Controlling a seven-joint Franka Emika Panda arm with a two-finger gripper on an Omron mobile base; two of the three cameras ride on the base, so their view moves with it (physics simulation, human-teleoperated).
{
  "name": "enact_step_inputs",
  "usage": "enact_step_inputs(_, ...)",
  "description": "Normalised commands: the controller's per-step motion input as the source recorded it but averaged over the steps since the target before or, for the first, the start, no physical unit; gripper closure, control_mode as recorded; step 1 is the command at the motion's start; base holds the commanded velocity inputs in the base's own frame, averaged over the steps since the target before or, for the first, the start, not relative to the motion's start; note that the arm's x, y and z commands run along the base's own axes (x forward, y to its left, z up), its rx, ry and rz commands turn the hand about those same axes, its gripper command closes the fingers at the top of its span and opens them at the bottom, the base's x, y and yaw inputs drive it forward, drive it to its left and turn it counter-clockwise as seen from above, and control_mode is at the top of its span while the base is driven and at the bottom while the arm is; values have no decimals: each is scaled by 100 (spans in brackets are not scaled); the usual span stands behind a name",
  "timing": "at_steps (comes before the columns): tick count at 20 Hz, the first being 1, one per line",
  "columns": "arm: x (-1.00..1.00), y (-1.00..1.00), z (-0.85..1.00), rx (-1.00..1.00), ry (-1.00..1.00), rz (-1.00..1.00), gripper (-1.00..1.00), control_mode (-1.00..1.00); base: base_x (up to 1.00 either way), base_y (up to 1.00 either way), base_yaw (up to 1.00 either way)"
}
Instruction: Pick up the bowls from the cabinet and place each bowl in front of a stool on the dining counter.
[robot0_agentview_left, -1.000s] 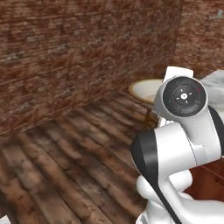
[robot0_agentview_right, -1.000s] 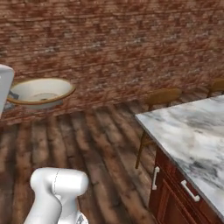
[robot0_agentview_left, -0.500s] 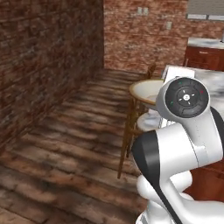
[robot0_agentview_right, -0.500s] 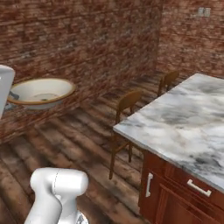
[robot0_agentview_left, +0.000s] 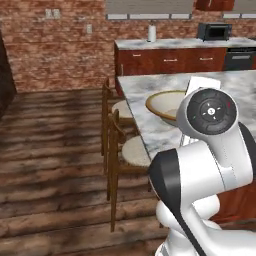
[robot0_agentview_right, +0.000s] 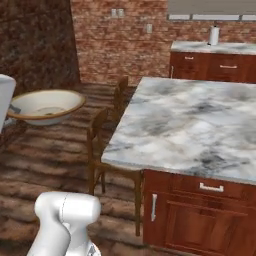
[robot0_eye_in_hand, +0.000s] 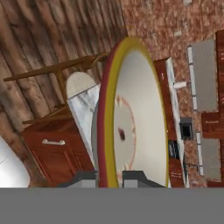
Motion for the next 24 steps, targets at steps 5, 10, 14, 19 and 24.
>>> enact_step_inputs(5,0,0,0,0,0,0,100,100,-1,26,-96)
enact_step_inputs(10,0,0,0,0,0,0,100,100,-38,39,-87)
enact_step_inputs(14,0,0,0,0,0,0,100,100,-90,75,-66)
enact_step_inputs(19,0,0,0,0,0,0,100,100,-97,86,-61)
enact_step_inputs(24,0,0,0,0,0,0,100,100,-73,91,-62)
